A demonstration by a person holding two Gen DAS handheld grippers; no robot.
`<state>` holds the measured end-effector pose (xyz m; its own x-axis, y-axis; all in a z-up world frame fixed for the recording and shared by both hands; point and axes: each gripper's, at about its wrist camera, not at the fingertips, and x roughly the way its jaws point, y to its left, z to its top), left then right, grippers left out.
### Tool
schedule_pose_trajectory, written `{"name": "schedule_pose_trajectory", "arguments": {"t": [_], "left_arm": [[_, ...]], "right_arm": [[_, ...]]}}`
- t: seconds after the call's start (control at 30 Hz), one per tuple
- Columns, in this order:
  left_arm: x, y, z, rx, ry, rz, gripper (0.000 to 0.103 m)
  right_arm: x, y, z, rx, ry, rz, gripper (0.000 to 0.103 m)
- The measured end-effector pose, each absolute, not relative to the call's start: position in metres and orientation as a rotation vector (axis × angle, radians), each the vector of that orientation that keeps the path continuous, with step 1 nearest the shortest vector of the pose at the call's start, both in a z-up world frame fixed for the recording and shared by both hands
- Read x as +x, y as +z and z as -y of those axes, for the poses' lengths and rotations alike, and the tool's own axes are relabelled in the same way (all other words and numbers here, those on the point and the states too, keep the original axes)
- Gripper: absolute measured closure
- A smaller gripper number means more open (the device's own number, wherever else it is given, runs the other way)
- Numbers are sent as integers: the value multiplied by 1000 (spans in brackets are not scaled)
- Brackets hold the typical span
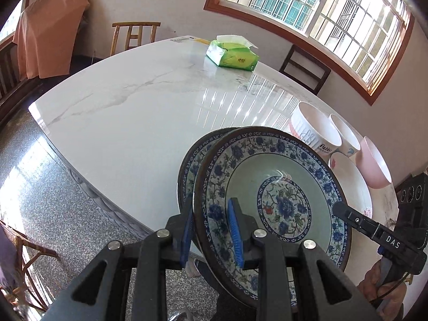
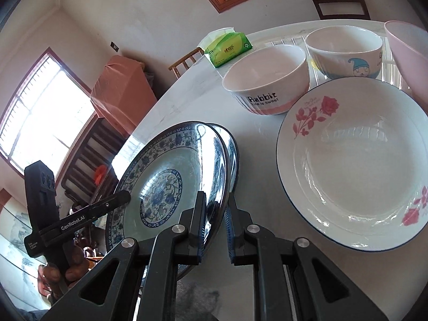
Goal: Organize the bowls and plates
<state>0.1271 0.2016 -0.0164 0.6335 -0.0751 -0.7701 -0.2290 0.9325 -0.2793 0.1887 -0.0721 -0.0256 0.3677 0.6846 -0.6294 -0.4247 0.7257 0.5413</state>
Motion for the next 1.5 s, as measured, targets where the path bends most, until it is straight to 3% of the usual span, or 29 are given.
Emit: {"name": "schedule_pose_trajectory", "arguments": {"t": [1.17,1.5], "left_arm": [[146,-41,-225,-437,94,-913,77],[145,-42,-225,-442,86,-904,77]], "right_arm": [[178,-19,39,92,662,-856,85],[172,-18,25,-39,621,-770,78]]}}
